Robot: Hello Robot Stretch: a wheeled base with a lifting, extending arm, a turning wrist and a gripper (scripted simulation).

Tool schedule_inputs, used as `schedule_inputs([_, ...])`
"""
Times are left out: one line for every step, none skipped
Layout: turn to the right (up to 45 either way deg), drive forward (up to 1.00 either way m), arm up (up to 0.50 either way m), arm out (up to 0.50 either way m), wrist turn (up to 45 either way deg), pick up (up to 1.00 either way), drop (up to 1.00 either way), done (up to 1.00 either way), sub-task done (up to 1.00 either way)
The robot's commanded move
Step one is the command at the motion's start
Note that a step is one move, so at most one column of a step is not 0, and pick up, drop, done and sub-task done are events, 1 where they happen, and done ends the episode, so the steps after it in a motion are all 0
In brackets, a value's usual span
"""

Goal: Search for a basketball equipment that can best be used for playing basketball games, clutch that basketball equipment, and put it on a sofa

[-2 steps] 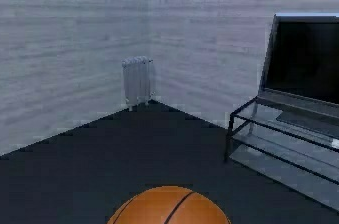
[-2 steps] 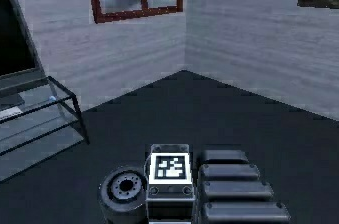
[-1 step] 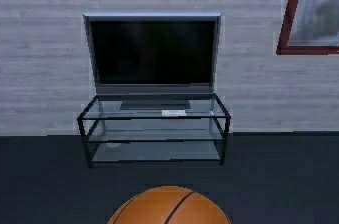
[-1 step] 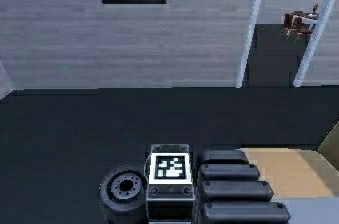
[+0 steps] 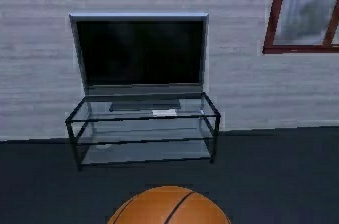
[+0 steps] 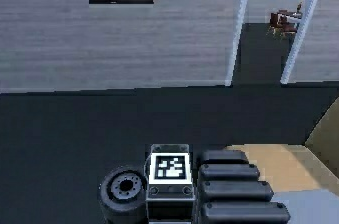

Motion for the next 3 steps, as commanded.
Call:
schedule_inputs([-45.0,0.0,0.0,0.0,0.0,0.0,0.0,0.0,0.0])
schedule_inputs([-45.0,0.0,0.0,0.0,0.0,0.0,0.0,0.0,0.0])
schedule_inputs([-18.0,0.0,0.0,0.0,0.0,0.0,0.0,0.0,0.0])
